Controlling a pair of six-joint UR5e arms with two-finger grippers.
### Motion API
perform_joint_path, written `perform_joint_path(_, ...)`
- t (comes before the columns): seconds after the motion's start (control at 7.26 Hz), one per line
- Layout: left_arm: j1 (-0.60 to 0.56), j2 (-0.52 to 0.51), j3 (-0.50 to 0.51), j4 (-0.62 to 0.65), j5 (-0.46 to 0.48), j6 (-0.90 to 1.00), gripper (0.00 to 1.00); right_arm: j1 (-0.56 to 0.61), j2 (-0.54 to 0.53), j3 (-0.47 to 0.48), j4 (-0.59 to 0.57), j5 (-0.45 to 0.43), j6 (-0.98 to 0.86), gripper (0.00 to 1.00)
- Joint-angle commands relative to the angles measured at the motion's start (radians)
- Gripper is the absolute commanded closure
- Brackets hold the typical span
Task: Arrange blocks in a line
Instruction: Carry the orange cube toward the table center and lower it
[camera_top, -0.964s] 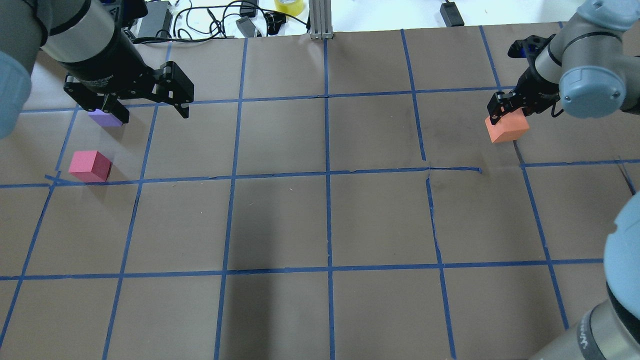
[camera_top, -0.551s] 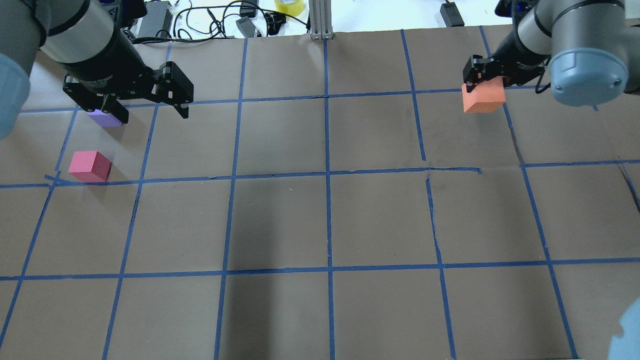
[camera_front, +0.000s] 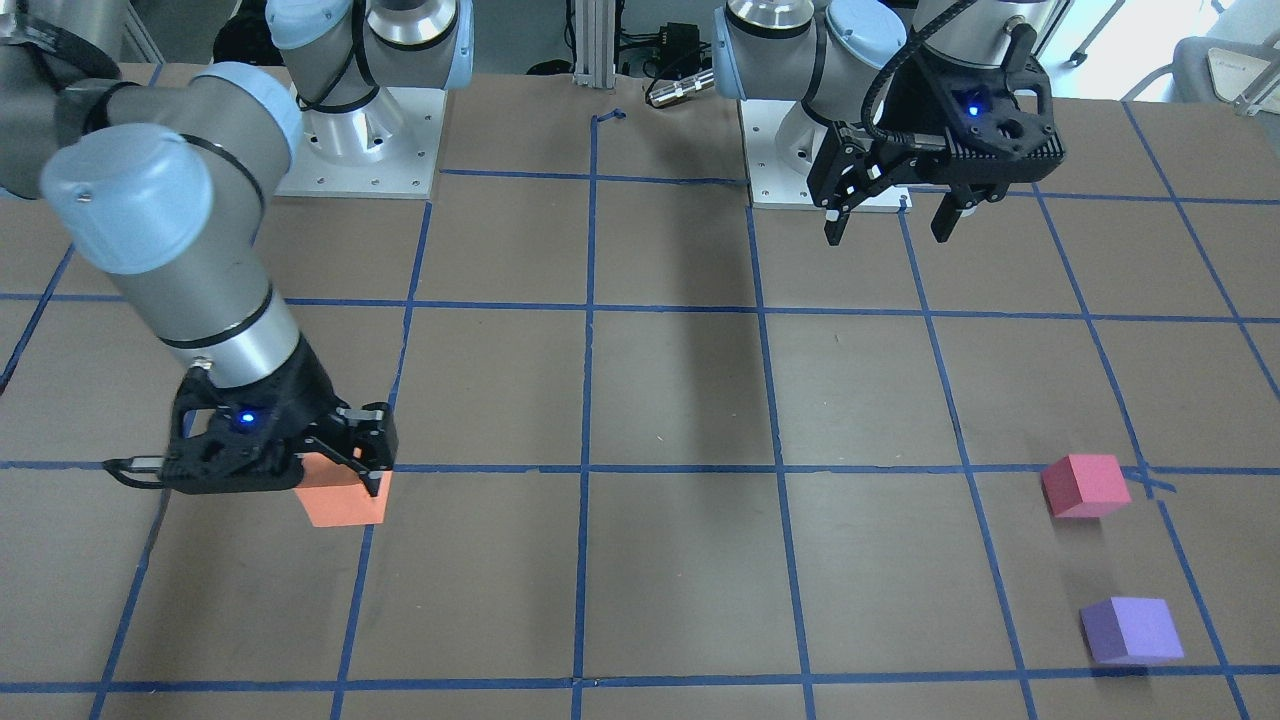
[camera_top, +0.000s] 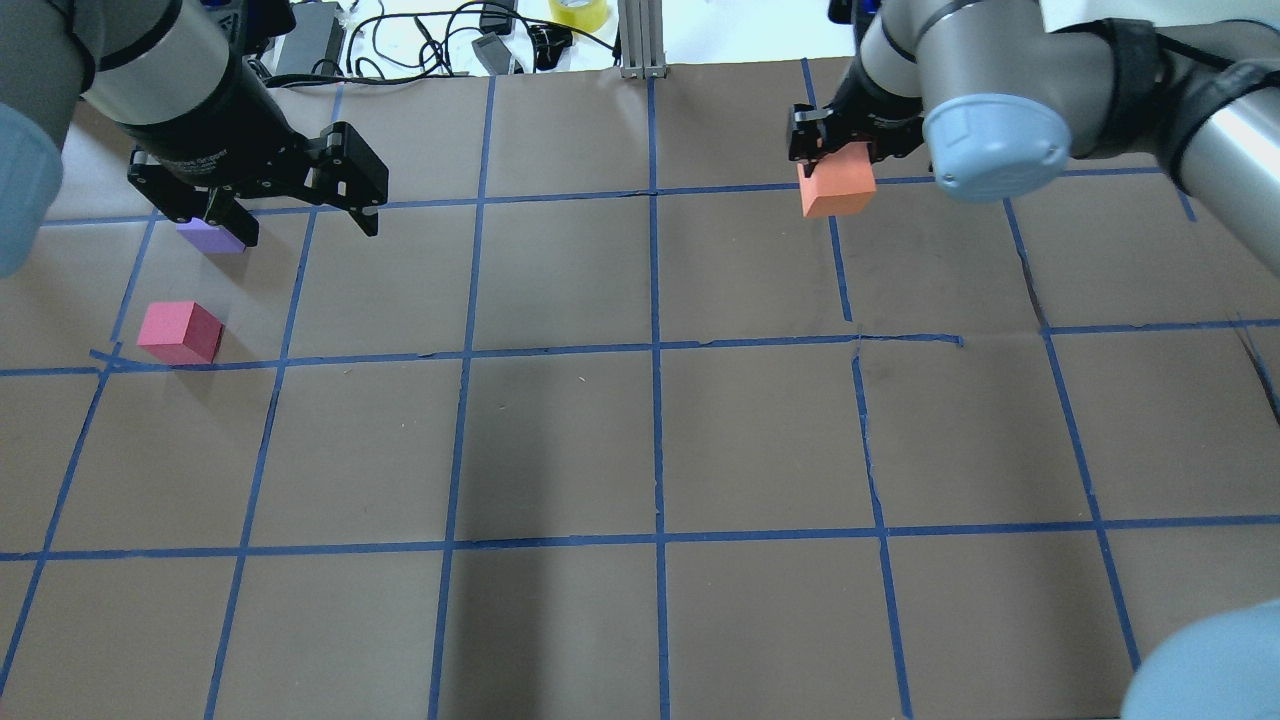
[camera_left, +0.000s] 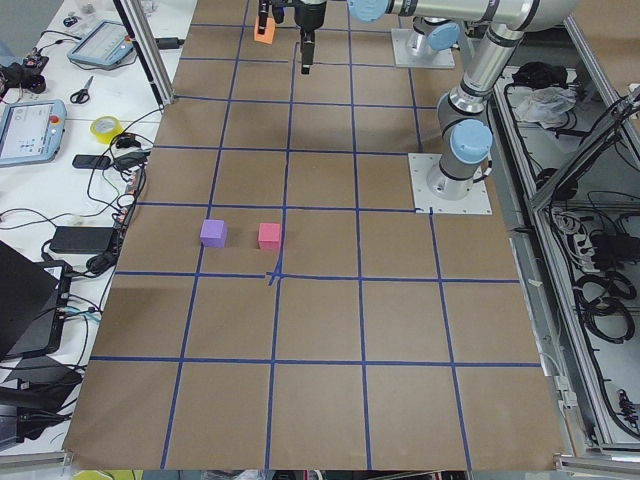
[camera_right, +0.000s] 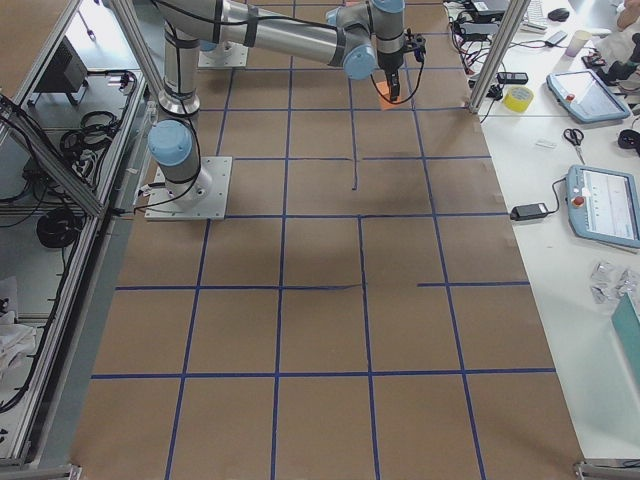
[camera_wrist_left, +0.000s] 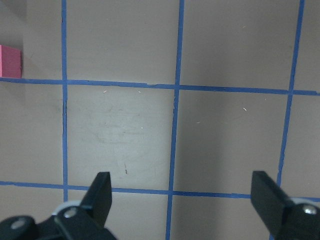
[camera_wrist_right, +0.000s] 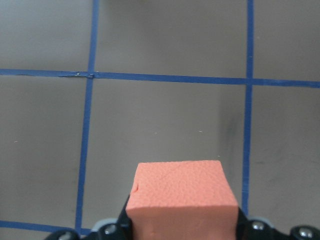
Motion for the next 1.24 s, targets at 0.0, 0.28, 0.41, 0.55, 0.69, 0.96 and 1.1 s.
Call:
perform_joint_path(0.0, 0.0, 0.0, 0.0, 0.0, 0.0, 0.0, 0.0, 0.122, 0.13, -0.101, -0.009, -0.011, 0.073, 1.0)
perform_joint_path(0.28, 0.0, 0.0, 0.0, 0.0, 0.002, 0.0, 0.0, 0.174, 0.242, -0.192, -0.006, -0.008, 0.073, 1.0)
perform_joint_path(0.41, 0.0, 0.0, 0.0, 0.0, 0.0, 0.0, 0.0, 0.188, 0.279, -0.22, -0.005, 0.006, 0.1, 1.0)
perform_joint_path(0.55, 0.0, 0.0, 0.0, 0.0, 0.0, 0.0, 0.0, 0.211, 0.303, -0.225, -0.009, 0.015, 0.175, 1.0)
perform_joint_path(0.69, 0.0, 0.0, 0.0, 0.0, 0.0, 0.0, 0.0, 0.227, 0.311, -0.223, -0.009, 0.015, 0.191, 1.0)
perform_joint_path(0.96, 0.0, 0.0, 0.0, 0.0, 0.0, 0.0, 0.0, 0.245, 0.337, -0.22, -0.009, 0.013, 0.193, 1.0)
perform_joint_path(1.1, 0.0, 0.0, 0.0, 0.0, 0.002, 0.0, 0.0, 0.256, 0.347, -0.216, -0.011, 0.013, 0.194, 1.0)
